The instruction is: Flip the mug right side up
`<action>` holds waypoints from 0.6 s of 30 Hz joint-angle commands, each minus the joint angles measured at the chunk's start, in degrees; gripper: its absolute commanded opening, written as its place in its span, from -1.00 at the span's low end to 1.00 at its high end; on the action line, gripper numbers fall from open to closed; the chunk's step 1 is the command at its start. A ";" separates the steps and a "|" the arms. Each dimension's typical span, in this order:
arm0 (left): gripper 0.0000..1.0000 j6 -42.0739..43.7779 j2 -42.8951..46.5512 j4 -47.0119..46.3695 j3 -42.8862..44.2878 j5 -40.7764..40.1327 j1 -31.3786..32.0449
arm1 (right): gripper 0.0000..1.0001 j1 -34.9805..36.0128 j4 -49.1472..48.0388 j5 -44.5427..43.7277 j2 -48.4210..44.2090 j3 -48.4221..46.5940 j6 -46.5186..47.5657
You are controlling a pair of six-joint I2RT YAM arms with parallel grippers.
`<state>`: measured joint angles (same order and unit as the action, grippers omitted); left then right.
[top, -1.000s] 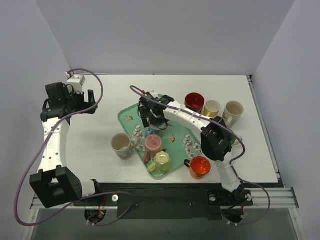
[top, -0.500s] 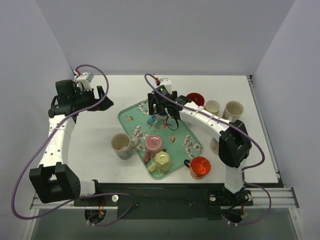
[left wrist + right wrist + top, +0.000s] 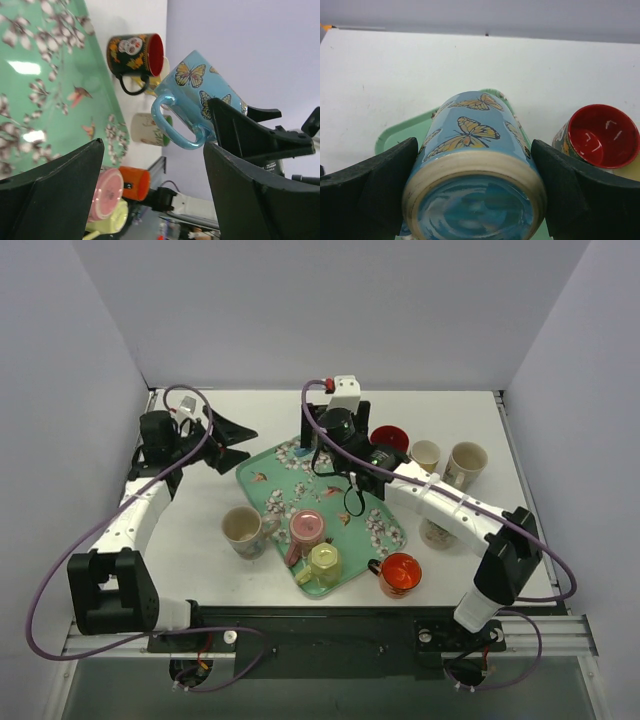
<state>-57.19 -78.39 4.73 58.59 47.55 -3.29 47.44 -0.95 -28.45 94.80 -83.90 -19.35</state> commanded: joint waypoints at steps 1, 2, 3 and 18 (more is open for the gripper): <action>0.82 -19.58 0.78 -14.38 -1.80 1.05 4.68 | -1.00 3.53 -14.51 -10.56 -4.63 0.84 4.58; 0.82 -21.54 0.43 -18.58 -2.16 1.05 5.39 | -1.00 4.06 -16.43 -11.36 -4.63 1.19 5.89; 0.82 -24.00 0.26 -19.66 -2.16 0.53 5.66 | -1.00 4.93 -17.41 -12.50 -4.72 1.37 6.43; 0.75 -32.54 -2.03 -22.75 -5.68 -1.85 10.32 | -1.00 8.54 -24.97 -16.29 0.11 -3.55 10.56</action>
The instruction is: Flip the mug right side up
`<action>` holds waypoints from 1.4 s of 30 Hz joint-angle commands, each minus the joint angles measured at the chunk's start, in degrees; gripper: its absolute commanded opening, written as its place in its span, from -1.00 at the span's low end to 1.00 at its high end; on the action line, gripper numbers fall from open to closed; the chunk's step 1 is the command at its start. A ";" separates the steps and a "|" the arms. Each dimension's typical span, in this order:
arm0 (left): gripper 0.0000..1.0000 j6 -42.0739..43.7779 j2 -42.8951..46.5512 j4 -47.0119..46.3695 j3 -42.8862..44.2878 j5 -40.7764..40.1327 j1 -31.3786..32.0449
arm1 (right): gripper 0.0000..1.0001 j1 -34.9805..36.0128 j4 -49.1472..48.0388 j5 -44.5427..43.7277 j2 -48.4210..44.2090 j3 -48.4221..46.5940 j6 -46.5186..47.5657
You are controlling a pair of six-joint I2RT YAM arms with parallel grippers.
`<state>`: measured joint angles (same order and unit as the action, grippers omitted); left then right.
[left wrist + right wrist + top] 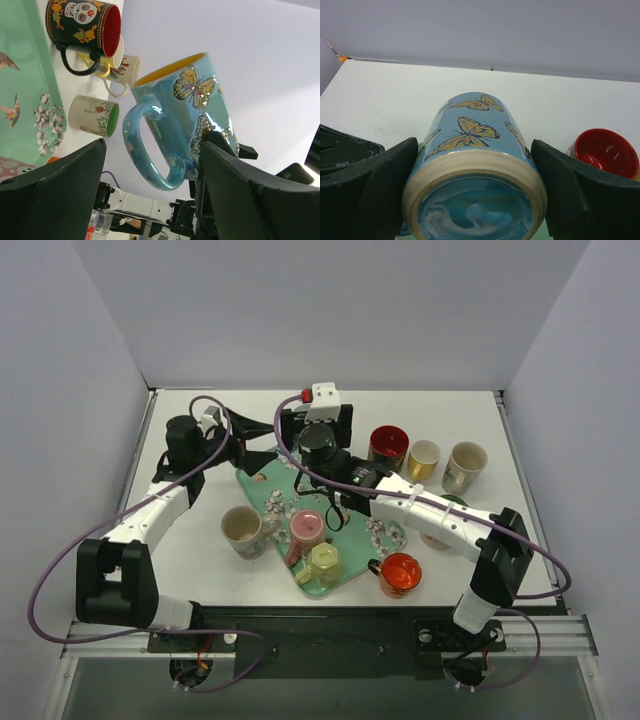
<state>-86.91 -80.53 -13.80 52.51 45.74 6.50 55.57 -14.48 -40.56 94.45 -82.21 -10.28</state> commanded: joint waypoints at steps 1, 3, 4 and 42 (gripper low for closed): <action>0.75 -2.82 0.37 -4.13 0.49 0.14 0.62 | -1.00 0.33 -11.62 -4.62 1.34 -6.02 1.93; 0.75 -2.56 0.64 -3.25 0.49 0.15 0.53 | -1.00 0.33 -12.41 -4.88 1.87 -6.64 2.28; 0.75 -3.60 0.38 -3.42 0.23 -0.03 0.53 | -1.00 0.59 -12.94 -4.62 1.96 -6.56 2.02; -1.00 18.79 -18.07 8.00 10.68 1.02 0.88 | -1.00 -2.57 -15.94 7.24 7.49 12.78 -17.93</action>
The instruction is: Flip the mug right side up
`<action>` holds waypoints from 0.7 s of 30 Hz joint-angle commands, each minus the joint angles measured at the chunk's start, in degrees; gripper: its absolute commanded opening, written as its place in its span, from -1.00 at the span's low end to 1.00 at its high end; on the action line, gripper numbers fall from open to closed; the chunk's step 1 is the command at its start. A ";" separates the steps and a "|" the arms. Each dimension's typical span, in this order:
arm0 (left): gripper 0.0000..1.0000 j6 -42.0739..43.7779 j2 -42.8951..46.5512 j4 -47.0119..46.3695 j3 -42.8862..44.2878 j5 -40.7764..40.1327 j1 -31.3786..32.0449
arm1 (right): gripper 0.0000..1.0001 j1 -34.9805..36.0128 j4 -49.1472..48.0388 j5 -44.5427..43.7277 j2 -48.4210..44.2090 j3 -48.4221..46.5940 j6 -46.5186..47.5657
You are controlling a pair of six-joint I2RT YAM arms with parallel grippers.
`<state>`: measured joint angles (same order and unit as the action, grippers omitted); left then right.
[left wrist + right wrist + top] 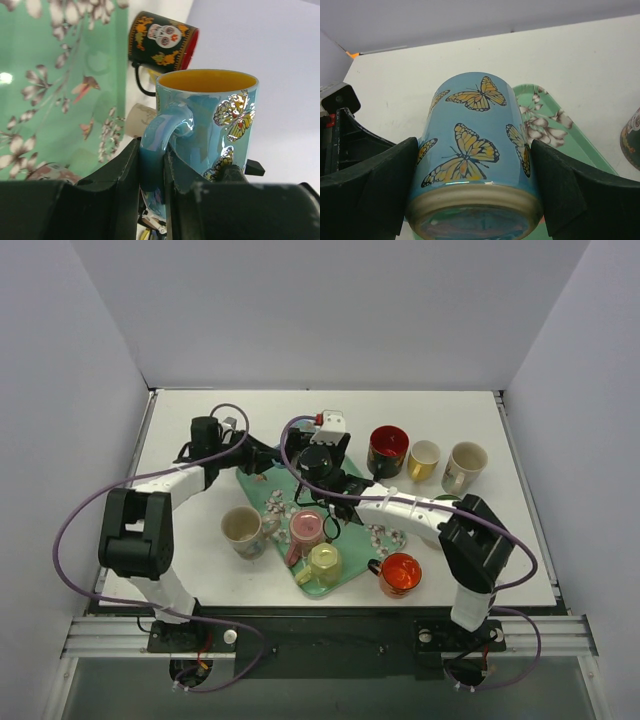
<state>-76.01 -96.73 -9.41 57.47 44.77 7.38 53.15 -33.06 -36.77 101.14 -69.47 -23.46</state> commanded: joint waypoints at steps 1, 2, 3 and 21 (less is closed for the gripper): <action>-1.00 8.50 -3.36 5.26 7.03 2.16 0.09 | -1.00 -0.76 5.43 4.16 1.42 -1.01 -5.97; -1.00 10.25 -3.90 6.41 7.65 1.99 0.18 | -0.95 -1.02 7.20 5.91 1.86 -1.62 -7.02; -1.00 11.31 -5.04 8.34 8.79 1.46 0.09 | -0.90 -1.46 10.96 6.79 2.47 -3.11 -8.77; -1.00 14.31 -12.26 14.07 13.28 -0.48 0.71 | 0.02 -3.93 22.86 17.61 8.81 -8.13 -16.35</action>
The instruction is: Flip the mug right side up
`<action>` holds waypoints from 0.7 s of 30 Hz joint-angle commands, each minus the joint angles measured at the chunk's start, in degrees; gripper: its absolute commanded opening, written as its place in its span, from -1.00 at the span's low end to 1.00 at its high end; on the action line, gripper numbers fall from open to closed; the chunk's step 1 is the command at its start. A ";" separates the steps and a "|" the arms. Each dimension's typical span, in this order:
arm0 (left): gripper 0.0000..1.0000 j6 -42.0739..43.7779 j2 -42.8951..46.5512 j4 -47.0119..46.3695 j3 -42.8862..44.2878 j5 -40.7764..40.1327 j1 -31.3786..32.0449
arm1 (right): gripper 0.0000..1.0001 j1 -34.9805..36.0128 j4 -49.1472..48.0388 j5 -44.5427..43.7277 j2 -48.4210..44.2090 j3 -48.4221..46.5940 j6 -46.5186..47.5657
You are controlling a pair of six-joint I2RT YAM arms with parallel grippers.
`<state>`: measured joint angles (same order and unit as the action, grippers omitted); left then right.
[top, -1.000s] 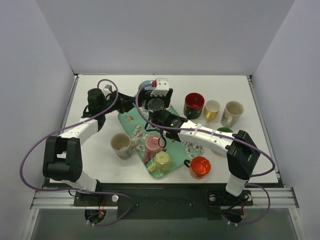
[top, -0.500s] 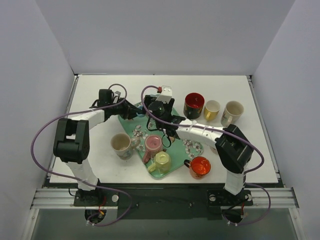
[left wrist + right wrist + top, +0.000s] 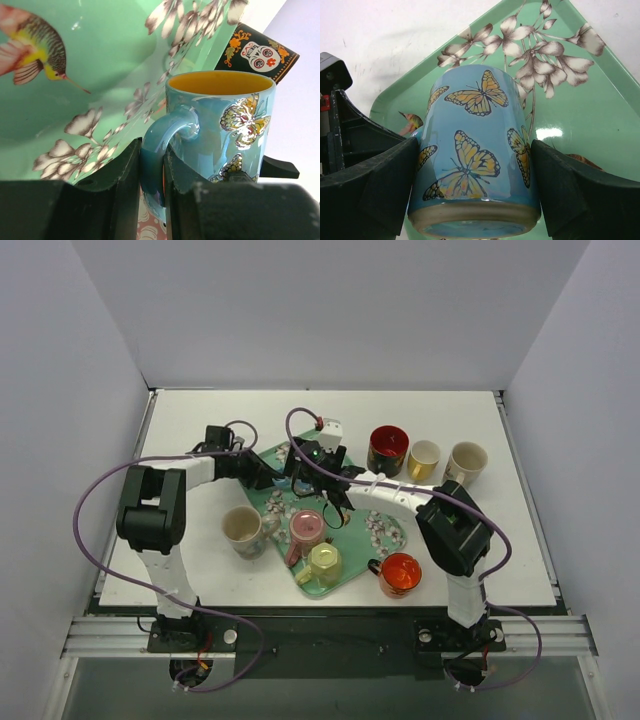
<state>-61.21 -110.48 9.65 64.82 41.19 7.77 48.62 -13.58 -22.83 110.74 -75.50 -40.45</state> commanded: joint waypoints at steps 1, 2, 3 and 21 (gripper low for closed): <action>-1.00 -0.40 1.49 -4.99 6.81 3.11 0.40 | 0.15 0.25 3.39 3.84 -1.05 -2.19 0.63; -1.00 -0.05 1.40 -4.90 7.08 3.02 0.40 | 0.46 0.25 3.48 4.45 -1.22 -2.19 0.63; -1.00 0.04 1.40 -4.73 7.69 2.67 0.32 | 0.60 0.07 3.56 4.90 -1.57 -2.19 0.54; -1.00 8.11 -0.88 1.06 12.52 -1.55 0.49 | 0.92 -1.34 11.30 9.98 -6.58 -2.10 0.28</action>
<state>-55.75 -112.40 12.43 71.64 38.22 8.23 47.07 -5.34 -16.29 109.91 -78.00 -40.47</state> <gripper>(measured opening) 0.291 0.953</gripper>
